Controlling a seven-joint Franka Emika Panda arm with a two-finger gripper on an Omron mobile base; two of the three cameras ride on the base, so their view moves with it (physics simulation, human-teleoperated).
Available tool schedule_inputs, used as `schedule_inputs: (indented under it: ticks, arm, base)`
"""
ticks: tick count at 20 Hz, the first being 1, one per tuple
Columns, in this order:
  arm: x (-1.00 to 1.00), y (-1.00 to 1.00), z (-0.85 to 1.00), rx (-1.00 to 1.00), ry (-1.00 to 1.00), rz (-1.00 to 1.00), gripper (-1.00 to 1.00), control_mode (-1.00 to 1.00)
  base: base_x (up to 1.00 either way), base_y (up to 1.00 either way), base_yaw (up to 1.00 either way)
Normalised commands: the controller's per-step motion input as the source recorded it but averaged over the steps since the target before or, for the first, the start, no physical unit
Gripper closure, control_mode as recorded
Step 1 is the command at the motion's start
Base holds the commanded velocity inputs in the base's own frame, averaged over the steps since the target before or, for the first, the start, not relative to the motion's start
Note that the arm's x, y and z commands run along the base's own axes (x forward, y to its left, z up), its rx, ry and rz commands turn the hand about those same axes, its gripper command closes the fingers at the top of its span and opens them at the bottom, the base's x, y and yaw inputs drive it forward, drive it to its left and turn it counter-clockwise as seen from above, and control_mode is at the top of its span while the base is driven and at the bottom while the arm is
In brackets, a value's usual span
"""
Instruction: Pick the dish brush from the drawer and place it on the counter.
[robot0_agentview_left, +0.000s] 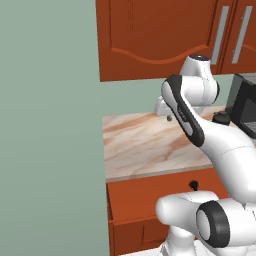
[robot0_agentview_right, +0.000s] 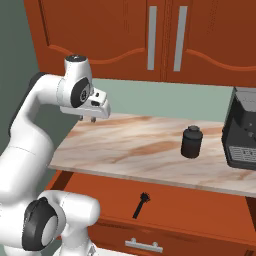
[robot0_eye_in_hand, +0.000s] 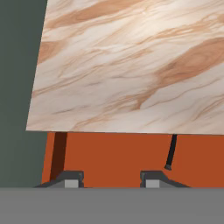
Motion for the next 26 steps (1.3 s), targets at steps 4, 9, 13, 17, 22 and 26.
schedule_inputs:
  ticks: [4,9,13,17,22,26]
  arm:
    - [0.0,0.0,0.0,0.0,0.0,0.0,-1.0,1.0]
    - [0.0,0.0,0.0,0.0,0.0,0.0,-1.0,1.0]
    - [0.0,0.0,0.0,0.0,0.0,0.0,-1.0,1.0]
    - [0.0,0.0,0.0,0.0,0.0,0.0,-1.0,1.0]
    - [0.0,0.0,0.0,0.0,0.0,0.0,-1.0,1.0]
    - [0.0,0.0,0.0,0.0,0.0,0.0,-1.0,1.0]
  base:
    - [0.0,0.0,0.0]
    - [-0.02,-0.02,0.0]
    - [-0.28,-0.26,0.0]
    - [-0.42,-0.37,0.0]
    - [-0.46,-0.44,0.0]
    - [-0.47,-0.44,0.0]
